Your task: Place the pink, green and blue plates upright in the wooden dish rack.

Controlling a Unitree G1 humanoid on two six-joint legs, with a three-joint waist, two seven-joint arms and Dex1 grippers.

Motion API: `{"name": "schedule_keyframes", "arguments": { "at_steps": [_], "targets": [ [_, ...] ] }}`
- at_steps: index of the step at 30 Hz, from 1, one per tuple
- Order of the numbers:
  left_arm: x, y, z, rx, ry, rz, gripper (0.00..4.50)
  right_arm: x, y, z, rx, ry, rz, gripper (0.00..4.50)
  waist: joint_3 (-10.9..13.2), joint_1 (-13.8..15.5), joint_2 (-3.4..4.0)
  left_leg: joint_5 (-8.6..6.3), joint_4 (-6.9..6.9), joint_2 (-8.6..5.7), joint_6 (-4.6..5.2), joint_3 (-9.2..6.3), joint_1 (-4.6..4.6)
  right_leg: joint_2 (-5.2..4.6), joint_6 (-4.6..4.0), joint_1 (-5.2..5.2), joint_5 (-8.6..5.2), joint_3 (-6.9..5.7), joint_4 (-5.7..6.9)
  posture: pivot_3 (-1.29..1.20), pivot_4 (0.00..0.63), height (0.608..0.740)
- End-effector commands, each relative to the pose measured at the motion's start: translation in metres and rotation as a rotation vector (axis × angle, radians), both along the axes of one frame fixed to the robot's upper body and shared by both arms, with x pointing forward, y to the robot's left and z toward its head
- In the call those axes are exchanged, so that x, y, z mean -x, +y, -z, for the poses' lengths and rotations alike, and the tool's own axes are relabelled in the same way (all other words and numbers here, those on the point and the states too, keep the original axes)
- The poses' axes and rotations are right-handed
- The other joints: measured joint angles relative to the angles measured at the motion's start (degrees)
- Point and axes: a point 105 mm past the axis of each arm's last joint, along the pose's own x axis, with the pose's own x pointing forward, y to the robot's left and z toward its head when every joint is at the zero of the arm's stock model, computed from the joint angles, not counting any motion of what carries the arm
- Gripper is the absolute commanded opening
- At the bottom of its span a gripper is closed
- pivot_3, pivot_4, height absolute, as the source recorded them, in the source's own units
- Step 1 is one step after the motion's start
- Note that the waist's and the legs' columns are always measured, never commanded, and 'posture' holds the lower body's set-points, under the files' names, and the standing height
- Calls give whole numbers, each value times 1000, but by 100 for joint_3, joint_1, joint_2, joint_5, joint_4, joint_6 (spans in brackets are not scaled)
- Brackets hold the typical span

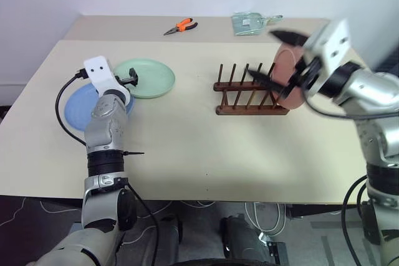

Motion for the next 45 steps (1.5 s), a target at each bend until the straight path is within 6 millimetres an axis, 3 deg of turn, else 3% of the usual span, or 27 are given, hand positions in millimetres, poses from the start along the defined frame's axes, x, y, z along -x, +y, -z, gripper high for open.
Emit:
{"name": "schedule_keyframes", "arguments": {
  "at_steps": [1, 6, 8, 10, 16, 22, 27, 31, 36, 40, 45],
  "targets": [
    [-4, -6, -8, 157, 11, 25, 4500, 19, 32, 19, 2, 27, -115, 4444, -1, 4, -14, 3, 5, 0, -4, -1, -17, 0, 3, -16, 4, 0, 2, 0, 150, 740],
    [-10, -11, 5, 373, 67, 75, 4500, 29, 49, 45, -39, 105, -141, 4444, 0, -34, -16, 13, 6, -3, -22, -1, -32, 1, 6, -37, 21, 1, 3, 0, 150, 740],
    [-12, -10, 6, 398, 63, 77, 3991, 31, 52, 53, -48, 123, -135, 4500, 0, -45, -16, 14, 2, -2, -23, -3, -28, 5, 4, -37, 22, 1, 4, 0, 150, 740],
    [-12, -5, 7, 444, 47, 54, 3293, 31, 52, 61, -43, 135, -116, 4500, 1, -58, -17, 14, 0, -1, -24, -3, -26, 6, 4, -38, 22, 1, 5, 0, 150, 740],
    [-9, -3, -3, 513, -24, 53, 151, 24, 40, 73, -18, 135, -37, 4500, 0, -42, -19, 16, 0, 0, -27, -2, -27, 6, 2, -41, 23, 2, 5, 0, 150, 740],
    [3, -15, -37, 472, -210, 175, 42, 16, 35, 67, -5, 103, -3, 4500, 1, -44, -20, 17, -1, -1, -28, -1, -27, 5, 1, -39, 24, 2, 4, 0, 150, 740],
    [19, -73, -77, 347, -312, 444, 42, 2, 46, 40, 67, -86, 25, 4500, 1, -42, -21, 24, -1, -1, -40, -1, -28, 6, -3, -42, 26, 3, 5, 0, 150, 740],
    [33, -122, -96, 292, -332, 618, 42, -13, 60, 28, 187, -263, 47, 4500, 1, -36, -21, 25, 0, -1, -42, -1, -27, 5, -3, -36, 27, 2, 2, 0, 150, 740],
    [46, -153, -105, 379, -343, 727, 42, -29, 70, 34, 261, -340, 49, 4500, 1, -57, -21, 26, -3, 0, -42, -1, -27, 6, -4, -43, 27, 3, 6, 0, 150, 740],
    [55, -166, -107, 384, -344, 785, 0, -43, 67, 51, 360, -371, 90, 3212, 1, -62, -20, 29, -6, 0, -46, 0, -27, 7, -5, -47, 27, 5, 11, 0, 150, 740],
    [55, -162, -102, 401, -325, 777, 0, -55, 51, 49, 408, -436, 187, 597, 1, -51, -21, 29, -4, 0, -47, 1, -27, 7, -5, -46, 27, 6, 10, 0, 150, 740]
  ]
}}
